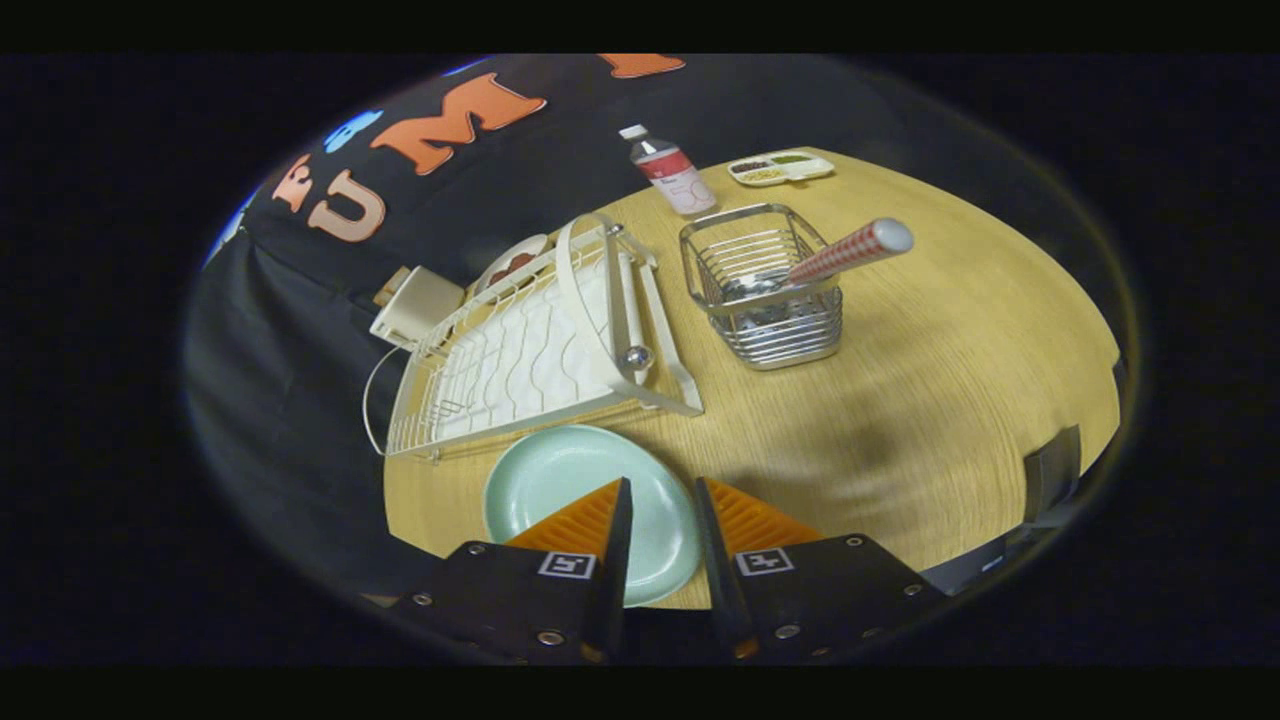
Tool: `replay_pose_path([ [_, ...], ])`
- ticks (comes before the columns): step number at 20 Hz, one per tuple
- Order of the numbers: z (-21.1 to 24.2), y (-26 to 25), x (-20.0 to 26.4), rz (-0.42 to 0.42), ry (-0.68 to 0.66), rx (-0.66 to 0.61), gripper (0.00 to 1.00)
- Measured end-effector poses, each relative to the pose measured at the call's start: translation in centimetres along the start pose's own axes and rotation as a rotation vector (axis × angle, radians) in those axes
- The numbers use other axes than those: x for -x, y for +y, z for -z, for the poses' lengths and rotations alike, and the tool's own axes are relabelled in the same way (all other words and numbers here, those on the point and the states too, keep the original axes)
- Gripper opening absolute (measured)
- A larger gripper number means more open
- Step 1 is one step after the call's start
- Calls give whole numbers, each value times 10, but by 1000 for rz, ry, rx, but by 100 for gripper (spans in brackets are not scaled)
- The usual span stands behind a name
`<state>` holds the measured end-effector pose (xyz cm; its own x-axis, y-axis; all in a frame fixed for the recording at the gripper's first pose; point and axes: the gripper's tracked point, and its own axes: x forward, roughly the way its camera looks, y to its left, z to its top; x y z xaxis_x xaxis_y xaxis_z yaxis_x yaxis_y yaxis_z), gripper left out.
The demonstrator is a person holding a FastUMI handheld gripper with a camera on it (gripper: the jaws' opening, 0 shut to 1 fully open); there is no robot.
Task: Take the plate from the dish rack, then take the spoon from the basket and place it into the plate.
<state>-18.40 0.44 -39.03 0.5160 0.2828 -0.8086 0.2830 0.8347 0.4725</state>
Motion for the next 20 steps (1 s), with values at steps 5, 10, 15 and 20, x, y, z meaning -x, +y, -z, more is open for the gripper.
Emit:
replay_pose_path([
  [5,-55,-21,24,79,-231,79,47],
  [10,-94,-41,33,172,-385,159,65],
  [15,-120,-59,23,233,-461,153,65],
  [20,-126,-60,8,266,-471,253,54],
])
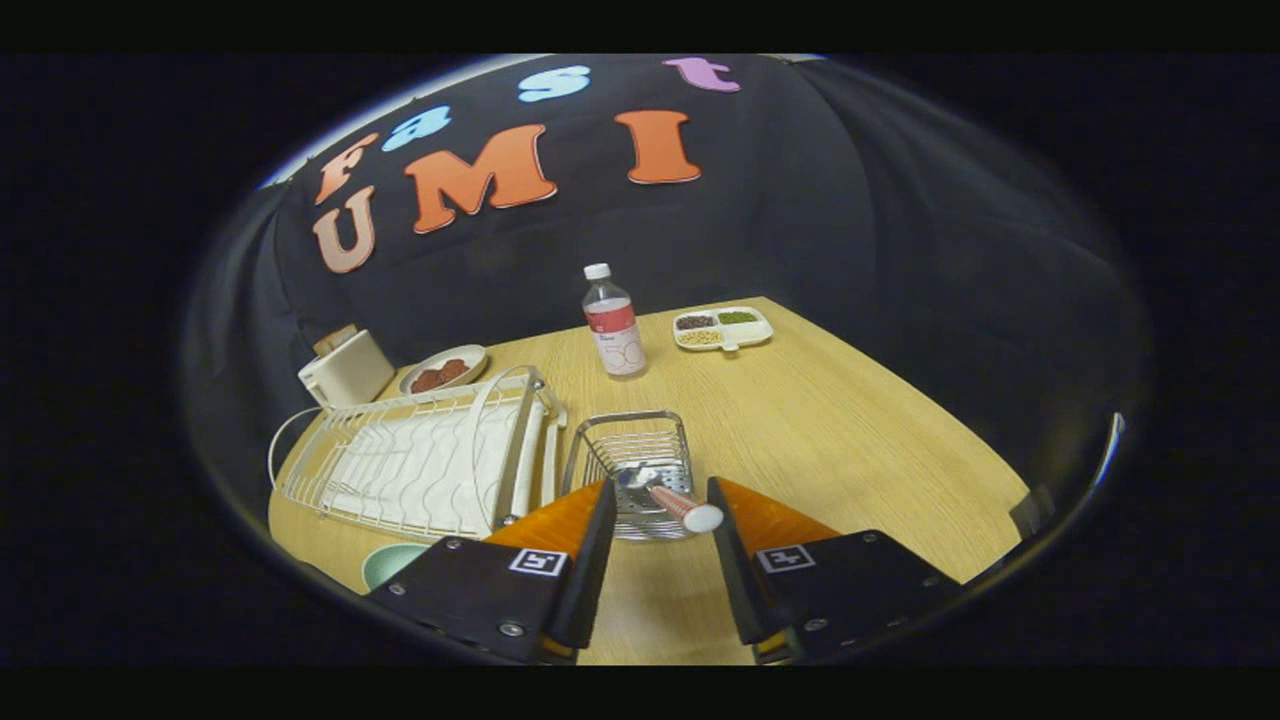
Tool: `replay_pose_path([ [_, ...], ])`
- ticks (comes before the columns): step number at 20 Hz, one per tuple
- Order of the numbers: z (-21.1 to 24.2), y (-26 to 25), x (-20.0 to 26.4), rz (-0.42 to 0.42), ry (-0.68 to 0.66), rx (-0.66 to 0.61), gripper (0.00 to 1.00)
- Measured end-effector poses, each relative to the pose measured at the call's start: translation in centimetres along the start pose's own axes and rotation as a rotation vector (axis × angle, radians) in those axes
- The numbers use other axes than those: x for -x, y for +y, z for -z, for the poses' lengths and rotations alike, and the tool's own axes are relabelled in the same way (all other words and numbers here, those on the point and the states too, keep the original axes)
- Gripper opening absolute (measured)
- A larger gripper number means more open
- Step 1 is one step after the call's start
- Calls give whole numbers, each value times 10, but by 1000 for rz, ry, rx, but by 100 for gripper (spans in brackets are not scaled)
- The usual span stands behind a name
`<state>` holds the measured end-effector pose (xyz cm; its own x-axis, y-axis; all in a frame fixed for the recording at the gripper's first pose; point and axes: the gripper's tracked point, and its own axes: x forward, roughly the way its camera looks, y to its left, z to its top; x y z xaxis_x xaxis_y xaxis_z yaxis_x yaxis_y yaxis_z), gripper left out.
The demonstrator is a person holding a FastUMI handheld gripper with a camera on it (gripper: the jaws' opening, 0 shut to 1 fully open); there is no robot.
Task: Take the plate from the dish rack, then take the spoon from the basket and place it into the plate.
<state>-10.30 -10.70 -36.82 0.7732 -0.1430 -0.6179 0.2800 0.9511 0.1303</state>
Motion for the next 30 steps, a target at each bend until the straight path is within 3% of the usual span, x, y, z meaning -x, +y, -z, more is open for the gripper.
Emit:
replay_pose_path([
  [5,0,2,-3,23,-18,62,29],
  [11,-14,0,9,5,-25,-22,15],
  [23,-93,25,63,-62,-130,51,12],
  [30,-109,65,107,-212,-136,60,12],
])
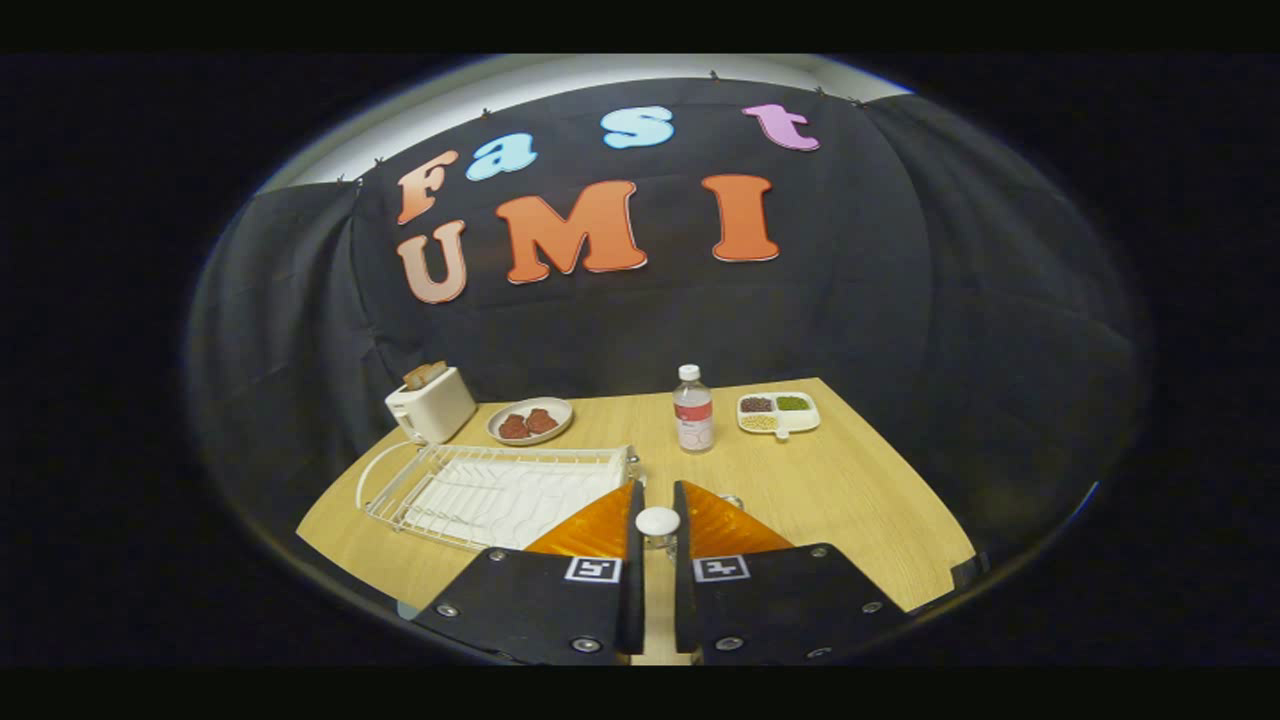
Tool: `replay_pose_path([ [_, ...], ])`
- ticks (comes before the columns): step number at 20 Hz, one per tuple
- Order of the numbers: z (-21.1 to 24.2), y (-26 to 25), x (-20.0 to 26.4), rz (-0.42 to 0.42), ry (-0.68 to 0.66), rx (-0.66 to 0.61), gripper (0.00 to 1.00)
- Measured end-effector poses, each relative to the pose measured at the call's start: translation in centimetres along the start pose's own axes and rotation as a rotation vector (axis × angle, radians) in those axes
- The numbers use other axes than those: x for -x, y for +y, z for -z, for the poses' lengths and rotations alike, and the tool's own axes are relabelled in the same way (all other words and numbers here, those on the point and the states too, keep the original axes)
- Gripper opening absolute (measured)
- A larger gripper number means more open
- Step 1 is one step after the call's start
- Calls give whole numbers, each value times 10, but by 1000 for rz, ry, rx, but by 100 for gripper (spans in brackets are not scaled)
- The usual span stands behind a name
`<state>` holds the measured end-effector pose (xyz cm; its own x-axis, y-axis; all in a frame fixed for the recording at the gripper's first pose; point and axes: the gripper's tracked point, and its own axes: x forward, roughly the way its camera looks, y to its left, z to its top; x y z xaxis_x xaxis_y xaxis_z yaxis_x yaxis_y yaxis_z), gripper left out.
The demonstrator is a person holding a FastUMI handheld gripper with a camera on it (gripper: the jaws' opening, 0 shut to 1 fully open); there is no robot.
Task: Take the plate from the dish rack, then take the spoon from the basket and place it into the plate.
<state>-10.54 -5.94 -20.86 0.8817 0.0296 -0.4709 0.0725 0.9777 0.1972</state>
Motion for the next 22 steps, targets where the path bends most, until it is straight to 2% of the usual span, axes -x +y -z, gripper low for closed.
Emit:
replay_pose_path([
  [7,18,61,10,-185,73,8,12],
  [13,54,111,4,-305,150,84,12],
  [22,121,150,-23,-367,262,85,12],
])
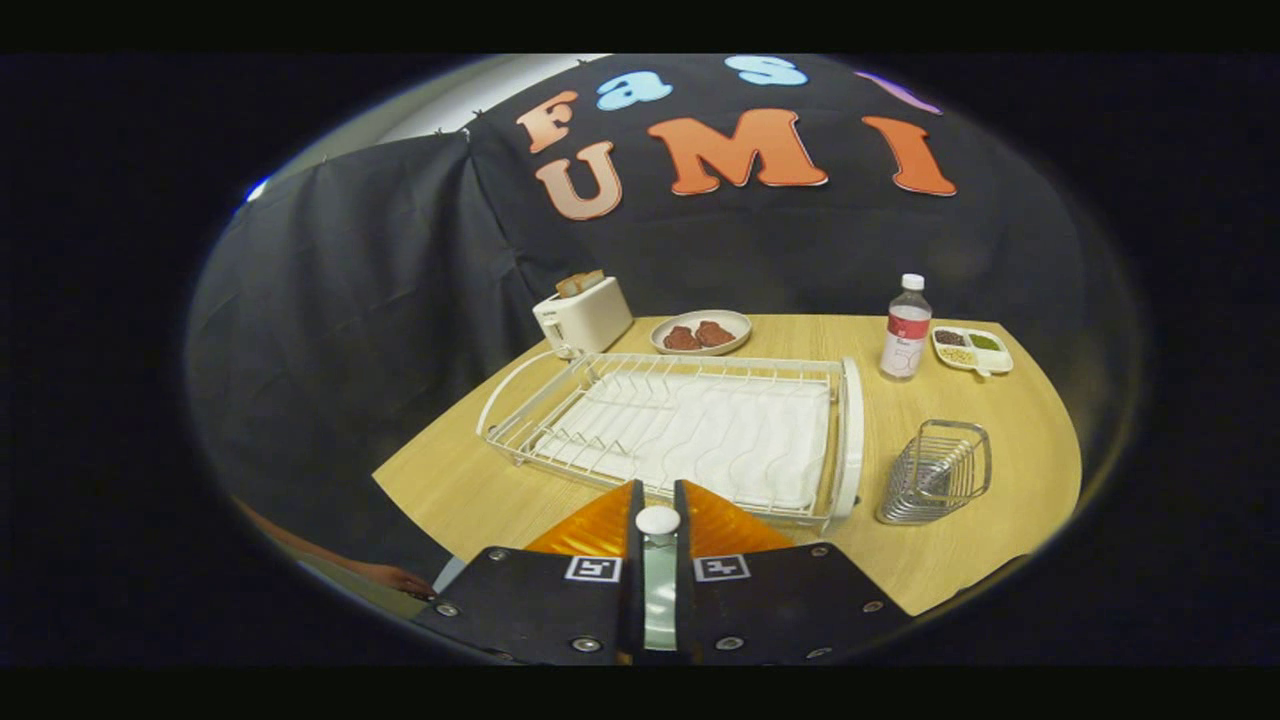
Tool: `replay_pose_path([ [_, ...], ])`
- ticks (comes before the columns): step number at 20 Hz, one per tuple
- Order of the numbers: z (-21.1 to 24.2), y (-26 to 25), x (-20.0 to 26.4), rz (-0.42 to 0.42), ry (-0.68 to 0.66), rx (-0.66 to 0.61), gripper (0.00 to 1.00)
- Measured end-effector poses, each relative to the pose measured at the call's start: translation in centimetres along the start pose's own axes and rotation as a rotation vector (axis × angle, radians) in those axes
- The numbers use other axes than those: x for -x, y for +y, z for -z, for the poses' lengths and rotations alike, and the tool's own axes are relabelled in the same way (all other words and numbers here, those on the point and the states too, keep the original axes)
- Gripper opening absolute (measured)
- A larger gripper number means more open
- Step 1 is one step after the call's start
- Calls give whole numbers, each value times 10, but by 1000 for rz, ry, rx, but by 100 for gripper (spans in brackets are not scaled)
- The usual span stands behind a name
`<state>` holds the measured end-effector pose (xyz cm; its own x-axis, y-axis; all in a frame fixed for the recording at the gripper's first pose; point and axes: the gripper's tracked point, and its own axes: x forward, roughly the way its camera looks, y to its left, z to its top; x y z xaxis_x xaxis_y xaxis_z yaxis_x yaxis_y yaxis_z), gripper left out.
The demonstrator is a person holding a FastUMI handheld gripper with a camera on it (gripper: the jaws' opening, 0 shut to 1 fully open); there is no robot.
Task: Take the plate from the dish rack, then take the spoon from the basket and place it into the plate.
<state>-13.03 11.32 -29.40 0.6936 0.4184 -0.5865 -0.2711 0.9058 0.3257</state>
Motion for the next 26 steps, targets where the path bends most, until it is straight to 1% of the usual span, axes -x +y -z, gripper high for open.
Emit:
replay_pose_path([
  [4,16,1,-10,7,27,-8,14],
  [8,30,-6,-3,17,46,-10,17],
  [10,40,-17,2,36,65,-35,19],
  [15,65,-37,9,87,108,-96,19],
  [18,69,-43,11,110,117,-108,20],
  [20,63,-47,14,121,105,-114,22],
  [21,58,-49,15,129,91,-115,30],
  [22,51,-53,16,136,75,-116,34],
  [23,43,-56,19,147,57,-118,43],
  [24,34,-58,25,155,37,-120,46],
  [25,22,-61,28,163,10,-118,53],
  [26,7,-64,34,171,-22,-111,56],
])
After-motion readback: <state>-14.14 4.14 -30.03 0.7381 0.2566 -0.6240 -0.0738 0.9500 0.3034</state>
